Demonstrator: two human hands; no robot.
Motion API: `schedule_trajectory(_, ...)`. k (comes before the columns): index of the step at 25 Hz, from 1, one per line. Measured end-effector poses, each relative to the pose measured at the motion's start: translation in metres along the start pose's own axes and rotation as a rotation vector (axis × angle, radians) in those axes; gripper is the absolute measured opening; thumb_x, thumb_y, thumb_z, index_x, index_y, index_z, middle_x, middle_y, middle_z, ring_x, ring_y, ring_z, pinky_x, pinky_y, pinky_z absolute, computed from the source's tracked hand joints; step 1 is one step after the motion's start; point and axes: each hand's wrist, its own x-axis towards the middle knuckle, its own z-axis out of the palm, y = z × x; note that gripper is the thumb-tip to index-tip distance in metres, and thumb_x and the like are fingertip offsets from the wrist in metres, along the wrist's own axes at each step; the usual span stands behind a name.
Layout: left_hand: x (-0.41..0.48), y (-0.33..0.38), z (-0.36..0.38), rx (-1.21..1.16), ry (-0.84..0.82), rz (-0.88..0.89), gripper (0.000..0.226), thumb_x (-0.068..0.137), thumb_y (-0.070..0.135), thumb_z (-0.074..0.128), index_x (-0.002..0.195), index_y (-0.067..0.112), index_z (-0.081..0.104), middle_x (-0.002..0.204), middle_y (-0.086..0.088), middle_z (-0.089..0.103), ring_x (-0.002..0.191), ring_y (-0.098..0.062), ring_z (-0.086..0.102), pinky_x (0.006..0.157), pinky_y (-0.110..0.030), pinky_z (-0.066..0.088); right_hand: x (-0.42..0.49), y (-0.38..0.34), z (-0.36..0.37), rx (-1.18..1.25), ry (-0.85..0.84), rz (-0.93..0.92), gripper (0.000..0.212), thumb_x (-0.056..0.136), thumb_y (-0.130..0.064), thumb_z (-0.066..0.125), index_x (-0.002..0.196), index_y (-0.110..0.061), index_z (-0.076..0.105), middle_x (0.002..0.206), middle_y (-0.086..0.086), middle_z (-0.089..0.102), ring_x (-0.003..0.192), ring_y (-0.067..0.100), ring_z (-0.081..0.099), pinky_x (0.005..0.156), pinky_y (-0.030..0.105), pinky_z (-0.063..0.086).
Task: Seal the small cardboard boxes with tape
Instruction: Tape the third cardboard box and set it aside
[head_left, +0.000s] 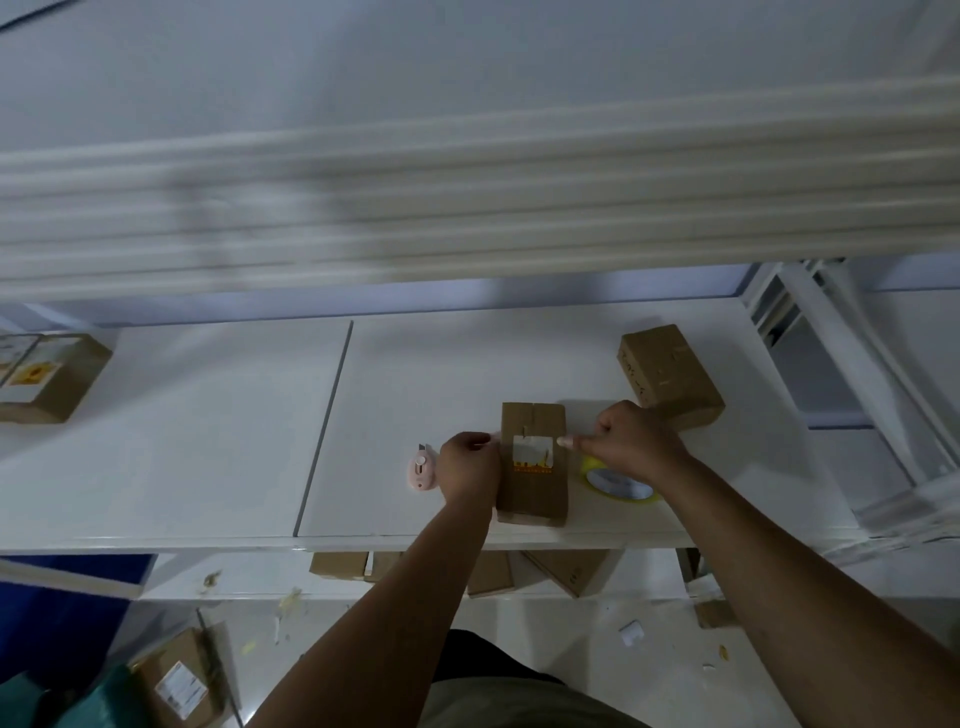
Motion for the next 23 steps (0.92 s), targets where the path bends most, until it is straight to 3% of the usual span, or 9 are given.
schedule_trajectory(3,-0.01,-0.002,-0.003,-0.009,0.032,0.041,0.025,0.106,0.023,0.059,0.129,0.02,0.069,0.112,-0.001,0.075,0.097,-0.016,0.068,0.08,-0.034,0.06,-0.004,0.001,0.001,0.014,0.025,-0.022,0.063,0.079,-0.066,0.079,0.058,-0.022,0.039,0.054,-0.003,0.034,0.051,0.014,0.038,0.057,0.031,0.027)
schedule_trajectory(5,-0.023,-0.001,0.001,0.016,-0.064,0.079,0.038,0.108,0.046,0.053,0.131,0.02,0.068,0.119,-0.003,0.075,0.108,-0.022,0.07,0.094,-0.044,0.06,-0.006,0.002,0.002,0.003,0.047,-0.017,0.062,0.08,-0.066,0.078,0.058,-0.023,0.04,0.054,-0.003,0.037,0.052,0.015,0.04,0.057,0.03,0.028)
schedule_trajectory(7,-0.034,0.003,0.006,0.045,-0.165,0.09,0.052,0.1,0.057,0.062,0.139,0.022,0.061,0.125,-0.004,0.072,0.114,-0.026,0.068,0.101,-0.048,0.058,-0.009,0.001,0.003,0.007,0.066,-0.014,0.058,0.081,-0.065,0.077,0.059,-0.022,0.044,0.056,-0.002,0.043,0.053,0.016,0.046,0.058,0.03,0.031)
schedule_trajectory(11,-0.036,0.007,0.003,-0.248,-0.205,0.047,0.049,0.096,0.033,0.077,0.14,0.028,0.056,0.129,-0.009,0.065,0.108,-0.021,0.066,0.077,-0.03,0.057,-0.018,0.013,-0.001,0.168,0.114,-0.086,0.057,0.082,-0.058,0.08,0.06,-0.021,0.042,0.057,0.0,0.036,0.053,0.015,0.039,0.059,0.031,0.029)
schedule_trajectory(15,-0.043,0.006,-0.001,-0.301,-0.39,-0.039,0.062,0.093,0.034,0.081,0.145,0.008,0.058,0.137,-0.021,0.065,0.126,-0.037,0.065,0.11,-0.05,0.053,-0.038,0.029,-0.008,0.303,0.123,-0.17,0.056,0.082,-0.051,0.084,0.056,-0.02,0.045,0.055,0.0,0.036,0.052,0.012,0.039,0.059,0.031,0.03)
schedule_trajectory(17,-0.055,0.011,-0.003,-0.36,-0.476,-0.09,0.057,0.088,0.035,0.085,0.133,0.004,0.069,0.125,-0.022,0.075,0.118,-0.04,0.071,0.106,-0.056,0.056,-0.051,0.026,-0.01,0.345,0.116,-0.2,0.057,0.082,-0.049,0.085,0.055,-0.015,0.047,0.053,-0.003,0.038,0.053,0.01,0.041,0.06,0.03,0.031)
schedule_trajectory(20,-0.072,0.021,-0.019,-0.37,-0.475,-0.061,0.053,0.083,0.04,0.089,0.128,0.018,0.07,0.114,-0.014,0.08,0.103,-0.034,0.079,0.092,-0.054,0.064,-0.07,0.012,-0.024,0.412,0.106,-0.249,0.058,0.082,-0.058,0.08,0.064,-0.006,0.06,0.056,-0.006,0.045,0.056,0.009,0.045,0.062,0.031,0.034)
schedule_trajectory(23,-0.085,0.028,-0.05,-0.42,-0.426,0.048,0.053,0.08,0.046,0.089,0.125,0.022,0.075,0.111,-0.013,0.081,0.099,-0.032,0.08,0.082,-0.049,0.066,-0.098,0.003,-0.048,0.489,-0.061,-0.365,0.06,0.085,-0.078,0.062,0.086,-0.02,0.072,0.072,-0.007,0.061,0.07,0.01,0.058,0.069,0.032,0.041)
